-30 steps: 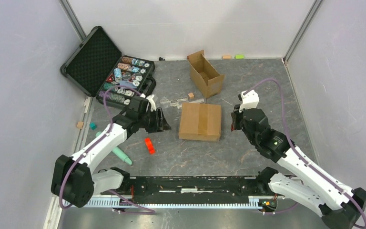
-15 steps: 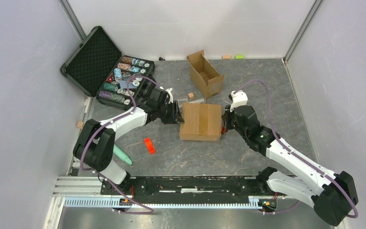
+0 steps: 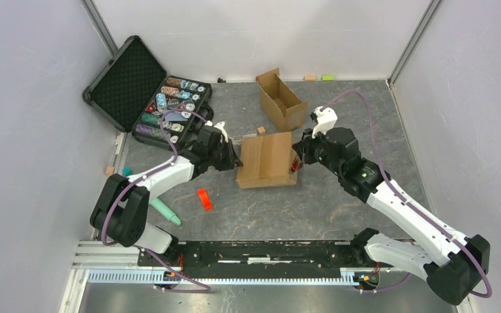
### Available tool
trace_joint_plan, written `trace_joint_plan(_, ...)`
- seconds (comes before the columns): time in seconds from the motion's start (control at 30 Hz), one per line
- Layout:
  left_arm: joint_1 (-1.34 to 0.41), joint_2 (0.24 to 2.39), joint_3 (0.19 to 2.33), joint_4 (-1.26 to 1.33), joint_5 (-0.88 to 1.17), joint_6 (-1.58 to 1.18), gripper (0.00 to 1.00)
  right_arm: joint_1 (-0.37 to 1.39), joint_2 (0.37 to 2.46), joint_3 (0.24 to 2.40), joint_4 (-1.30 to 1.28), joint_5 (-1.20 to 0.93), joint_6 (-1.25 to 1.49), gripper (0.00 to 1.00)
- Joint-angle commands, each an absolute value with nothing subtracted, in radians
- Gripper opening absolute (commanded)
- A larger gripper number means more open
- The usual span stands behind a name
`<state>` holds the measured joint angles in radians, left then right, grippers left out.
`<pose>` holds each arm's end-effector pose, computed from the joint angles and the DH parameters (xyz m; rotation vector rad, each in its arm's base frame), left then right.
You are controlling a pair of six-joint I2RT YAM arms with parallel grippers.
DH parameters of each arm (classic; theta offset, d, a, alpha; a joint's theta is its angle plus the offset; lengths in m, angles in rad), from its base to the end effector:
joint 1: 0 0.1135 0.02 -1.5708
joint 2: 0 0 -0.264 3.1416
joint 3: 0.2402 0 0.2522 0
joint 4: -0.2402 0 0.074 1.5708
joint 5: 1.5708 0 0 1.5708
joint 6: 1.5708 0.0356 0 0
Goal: Unpack the express box
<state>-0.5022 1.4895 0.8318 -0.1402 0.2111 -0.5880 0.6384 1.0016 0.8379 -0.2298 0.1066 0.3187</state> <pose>0.2638 -0.1534 0.1965 0.0005 2.4847 -0.7486 0.1871 0.1341 0.3132 -0.2477 1.9834 0.5195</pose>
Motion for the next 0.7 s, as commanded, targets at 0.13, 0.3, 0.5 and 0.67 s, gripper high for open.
trace_joint_plan(0.13, -0.521, 1.454, 0.698, -0.215, 0.209, -0.63, 0.21, 0.673, 1.037, 0.995, -0.126, -0.023, 0.362, 0.0)
trace_joint_plan(0.3, -0.532, 1.421, 0.679, -0.213, 0.224, -0.63, 0.22, 0.729, 1.066, 1.012, -0.115, -0.012, 0.371, 0.0)
trace_joint_plan(0.5, -0.532, 1.351, 0.696, -0.286, 0.2, -0.6, 0.29, 0.786, 1.097, 1.044, -0.135, 0.042, 0.363, 0.0)
trace_joint_plan(0.67, -0.512, 1.219, 0.744, -0.416, 0.146, -0.566, 0.38, 0.809, 1.104, 1.041, -0.137, 0.064, 0.367, 0.0)
